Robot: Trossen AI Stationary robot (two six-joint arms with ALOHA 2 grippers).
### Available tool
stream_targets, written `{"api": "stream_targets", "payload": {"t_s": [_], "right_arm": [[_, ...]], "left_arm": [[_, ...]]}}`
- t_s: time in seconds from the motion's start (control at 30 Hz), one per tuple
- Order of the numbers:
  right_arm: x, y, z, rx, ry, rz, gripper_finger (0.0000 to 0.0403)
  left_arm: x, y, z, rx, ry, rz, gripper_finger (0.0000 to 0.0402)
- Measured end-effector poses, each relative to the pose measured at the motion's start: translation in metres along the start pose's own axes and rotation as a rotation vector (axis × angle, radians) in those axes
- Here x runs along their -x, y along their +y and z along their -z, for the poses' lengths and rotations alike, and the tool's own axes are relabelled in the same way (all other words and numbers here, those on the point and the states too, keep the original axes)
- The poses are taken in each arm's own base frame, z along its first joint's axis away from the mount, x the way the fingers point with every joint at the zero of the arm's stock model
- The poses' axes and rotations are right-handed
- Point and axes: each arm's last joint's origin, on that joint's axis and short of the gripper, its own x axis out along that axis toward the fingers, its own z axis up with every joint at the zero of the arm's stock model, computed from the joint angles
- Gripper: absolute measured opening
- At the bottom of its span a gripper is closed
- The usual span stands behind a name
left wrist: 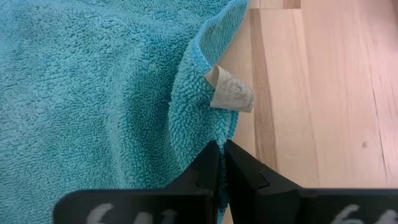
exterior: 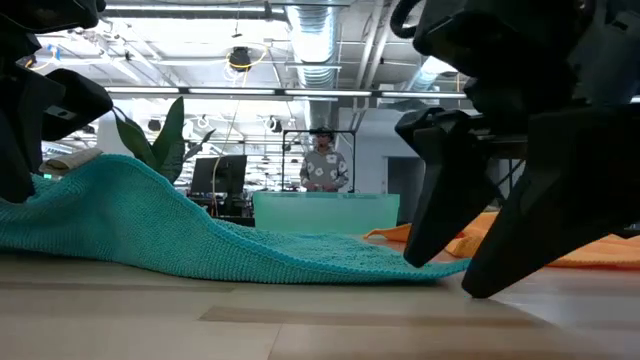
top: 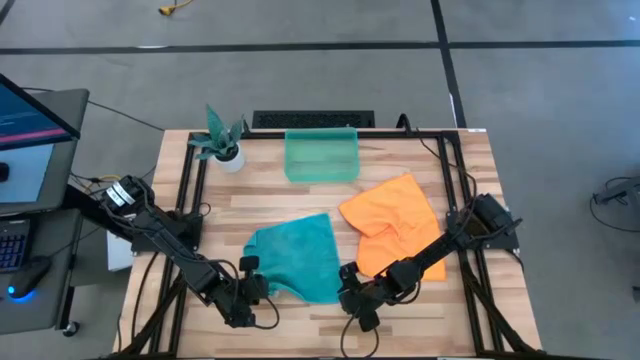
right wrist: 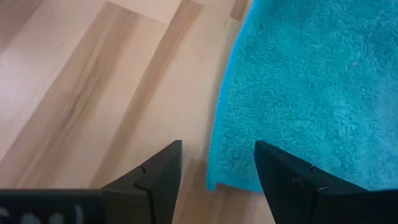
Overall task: Roll microfiber towels into tight, uniform cylinder then place into a basket
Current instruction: Roll the blue microfiber cloth
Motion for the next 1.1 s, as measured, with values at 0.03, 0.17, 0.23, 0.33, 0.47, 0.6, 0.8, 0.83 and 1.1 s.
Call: {"api": "stream_targets", "payload": {"t_s": [0.03, 0.17, 0.23, 0.33, 0.47, 0.6, 0.8, 0.83, 1.1], "right_arm": [[0.0, -0.001, 0.0, -0.017, 0.002, 0.001, 0.0223], [-0.001, -0.004, 0.0, -0.05, 0.008, -0.002, 0.02], [-0.001, -0.006, 0.001, -0.052, 0.017, -0.001, 0.0179], [-0.001, -0.009, 0.002, -0.082, 0.035, -0.002, 0.0139], [-0.002, -0.012, 0.003, -0.111, 0.042, 0.007, 0.0084], [-0.002, -0.014, 0.003, -0.112, 0.047, 0.017, 0.0034], [0.0, -0.015, 0.003, -0.111, 0.05, 0.039, 0.0017], [0.0, -0.015, 0.002, -0.11, 0.053, 0.049, 0.002], [0.014, 0.0, -0.016, -0.049, 0.124, 0.109, 0.0009]], "left_arm": [[0.0, 0.0, 0.0, 0.0, 0.0, 0.0, 0.0004], [0.0, 0.0, 0.0, 0.005, 0.0, 0.0, 0.0004], [0.0, 0.0, 0.0, 0.005, 0.001, 0.001, 0.0004], [0.0, 0.0, 0.0, 0.005, 0.005, 0.005, 0.0004], [0.0, -0.001, 0.001, 0.005, 0.018, 0.022, 0.0005], [0.0, -0.001, 0.001, 0.004, 0.032, 0.041, 0.0009], [0.0, -0.004, -0.001, -0.043, 0.028, 0.094, 0.001], [0.0, -0.005, -0.002, -0.044, 0.03, 0.11, 0.001], [0.004, -0.012, 0.003, -0.055, 0.049, 0.166, 0.001]]}}
